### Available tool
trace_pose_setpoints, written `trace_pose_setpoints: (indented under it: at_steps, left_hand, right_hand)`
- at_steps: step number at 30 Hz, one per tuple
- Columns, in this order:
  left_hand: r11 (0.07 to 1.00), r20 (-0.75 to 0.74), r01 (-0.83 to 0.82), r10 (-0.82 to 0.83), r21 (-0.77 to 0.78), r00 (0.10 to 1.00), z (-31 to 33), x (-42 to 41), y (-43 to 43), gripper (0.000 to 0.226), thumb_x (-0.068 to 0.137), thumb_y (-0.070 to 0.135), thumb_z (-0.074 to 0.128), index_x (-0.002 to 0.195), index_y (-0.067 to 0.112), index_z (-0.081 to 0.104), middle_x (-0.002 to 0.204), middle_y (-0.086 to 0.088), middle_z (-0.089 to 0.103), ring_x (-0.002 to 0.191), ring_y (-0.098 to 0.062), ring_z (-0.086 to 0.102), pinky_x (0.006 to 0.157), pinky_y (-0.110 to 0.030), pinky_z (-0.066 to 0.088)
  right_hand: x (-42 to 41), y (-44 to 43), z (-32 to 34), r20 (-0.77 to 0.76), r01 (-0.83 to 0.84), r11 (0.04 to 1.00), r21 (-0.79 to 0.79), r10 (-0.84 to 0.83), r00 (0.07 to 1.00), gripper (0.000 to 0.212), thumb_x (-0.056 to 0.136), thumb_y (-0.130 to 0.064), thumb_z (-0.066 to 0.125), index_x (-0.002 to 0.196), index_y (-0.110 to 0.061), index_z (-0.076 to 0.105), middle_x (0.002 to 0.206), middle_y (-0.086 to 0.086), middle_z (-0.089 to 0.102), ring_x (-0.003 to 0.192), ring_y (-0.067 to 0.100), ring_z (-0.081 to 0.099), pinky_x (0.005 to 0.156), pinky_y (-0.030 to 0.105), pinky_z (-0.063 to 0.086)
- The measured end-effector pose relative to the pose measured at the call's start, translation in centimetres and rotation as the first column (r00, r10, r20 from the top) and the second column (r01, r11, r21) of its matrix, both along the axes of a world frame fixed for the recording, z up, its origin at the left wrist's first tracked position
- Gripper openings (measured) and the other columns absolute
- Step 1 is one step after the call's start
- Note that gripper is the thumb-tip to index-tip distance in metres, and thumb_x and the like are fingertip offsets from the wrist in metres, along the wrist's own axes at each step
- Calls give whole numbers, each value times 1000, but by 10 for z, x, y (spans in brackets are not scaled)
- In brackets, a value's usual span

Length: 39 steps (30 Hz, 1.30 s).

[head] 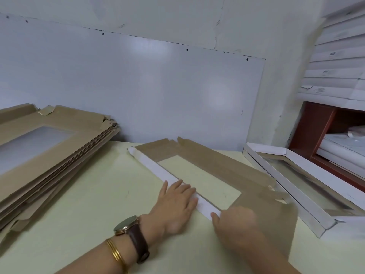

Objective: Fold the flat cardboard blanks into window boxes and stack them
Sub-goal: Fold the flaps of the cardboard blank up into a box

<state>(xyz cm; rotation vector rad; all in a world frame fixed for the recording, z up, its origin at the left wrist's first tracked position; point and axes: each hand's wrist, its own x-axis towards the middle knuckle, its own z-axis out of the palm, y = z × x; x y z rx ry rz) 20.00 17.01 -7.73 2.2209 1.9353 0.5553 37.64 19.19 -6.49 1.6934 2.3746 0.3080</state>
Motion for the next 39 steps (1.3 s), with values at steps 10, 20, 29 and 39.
trace_pose_setpoints:
  at_steps: [10, 20, 29, 39]
  left_hand:
    - [970, 243, -4, 65, -242, 968, 29, 27, 18, 36, 100, 31, 23, 70, 17, 37, 77, 4, 50, 76, -14, 43, 110, -46, 23]
    - [971, -369, -21, -70, -238, 927, 13, 23, 12, 36, 92, 32, 36, 115, 14, 56, 121, -6, 55, 117, -24, 50, 110, -47, 16]
    - [936, -351, -34, -97, -350, 931, 19, 9, 7, 43, 92, 52, 43, 117, 18, 51, 120, 5, 49, 130, -21, 42, 108, -63, -13]
    - [856, -384, -27, -203, -517, 901, 43, -41, 7, 80, 82, 46, 70, 150, 33, 29, 155, 13, 29, 147, -10, 7, 100, -72, -18]
  right_hand:
    - [-42, -34, 18, -92, -354, 935, -10, 352, 931, 45, 104, -32, 23, 127, -10, 54, 118, 16, 61, 106, 35, 59, 53, 25, 16]
    - [-18, -14, 41, -193, -213, 962, -170, 180, 965, 30, 97, -33, 31, 94, -16, 56, 117, 13, 58, 103, 31, 55, 74, 32, 33]
    - [8, 69, 22, -340, -66, 994, -88, 32, 940, 17, 91, -21, 39, 75, -25, 40, 112, 13, 57, 103, 28, 47, 79, 31, 37]
    - [30, 90, 3, -165, -59, 995, -83, 44, 985, 43, 97, -29, 33, 140, -24, 37, 146, 0, 37, 133, 26, 30, 108, 41, 25]
